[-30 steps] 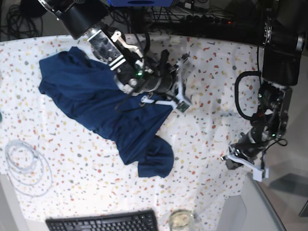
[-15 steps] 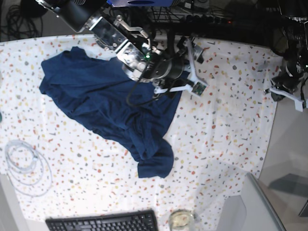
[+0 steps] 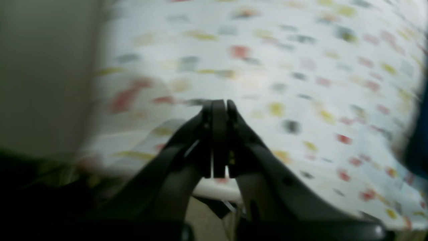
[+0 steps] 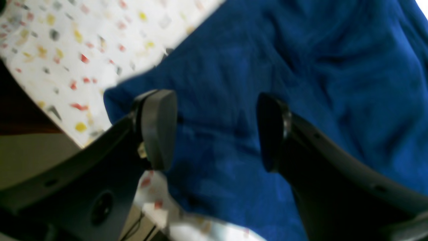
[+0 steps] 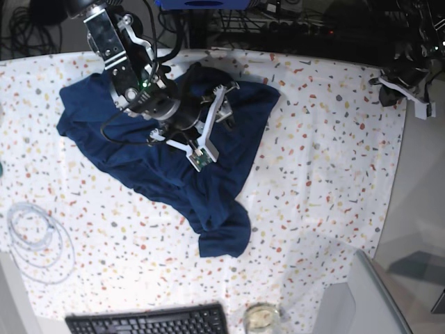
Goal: Layout the t-shirt on the table in an organized manner, then fold the t-shirt properly
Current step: 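Grasp the shirt fabric with the right gripper and drag it outward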
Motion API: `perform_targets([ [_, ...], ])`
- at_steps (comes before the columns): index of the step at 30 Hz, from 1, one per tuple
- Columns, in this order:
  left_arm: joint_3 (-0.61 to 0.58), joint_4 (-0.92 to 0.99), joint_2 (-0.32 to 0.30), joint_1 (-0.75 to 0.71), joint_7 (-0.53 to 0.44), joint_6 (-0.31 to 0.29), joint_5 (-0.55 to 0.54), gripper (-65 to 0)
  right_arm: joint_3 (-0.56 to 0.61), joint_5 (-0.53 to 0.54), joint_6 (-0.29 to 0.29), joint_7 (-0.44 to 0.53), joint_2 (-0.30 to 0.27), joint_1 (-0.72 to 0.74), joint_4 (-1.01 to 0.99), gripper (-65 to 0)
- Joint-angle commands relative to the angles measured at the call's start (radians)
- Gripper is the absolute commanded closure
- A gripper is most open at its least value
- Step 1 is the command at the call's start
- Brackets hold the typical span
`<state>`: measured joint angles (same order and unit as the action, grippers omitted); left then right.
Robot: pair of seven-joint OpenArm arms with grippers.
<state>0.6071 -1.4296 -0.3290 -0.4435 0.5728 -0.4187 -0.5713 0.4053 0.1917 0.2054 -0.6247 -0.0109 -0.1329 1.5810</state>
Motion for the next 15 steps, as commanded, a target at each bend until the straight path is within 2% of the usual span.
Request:
perform_targets([
  [1,0.01,-0.018,-0.02,-0.004,-0.023,-0.007,-0.016,0.0,-0.003,0.007,-0.001,0.013,0.013,0.028,-0.029,-34.7],
  [7,0.017,-0.018,-0.035,-0.015,-0.023,-0.007,-0.016,0.0,-0.001,0.007,0.004,0.016,0.064,0.114,-0.245,-34.4],
  [9,0.017,-0.018,-0.037,-0.025,-0.023,-0.007,-0.016,0.0,-0.001,0.007,0.006,0.016,0.075,0.118,-0.262,-33.8],
  [10,0.017,-0.018,-0.038,-0.024,-0.023,-0.007,-0.016,0.0,0.001,0.007,0.006,0.016,0.081,0.118,-0.259,-31.5],
  [12,0.017,-0.018,-0.04,-0.025,-0.023,-0.007,-0.016,0.0,0.002,0.007,0.007,0.016,0.085,0.117,-0.242,-23.0],
  [15,0.018,-0.018,-0.043,-0.041,-0.023,-0.007,-0.016,0.0,0.057,0.007,0.004,0.016,0.094,0.121,-0.212,-1.4],
])
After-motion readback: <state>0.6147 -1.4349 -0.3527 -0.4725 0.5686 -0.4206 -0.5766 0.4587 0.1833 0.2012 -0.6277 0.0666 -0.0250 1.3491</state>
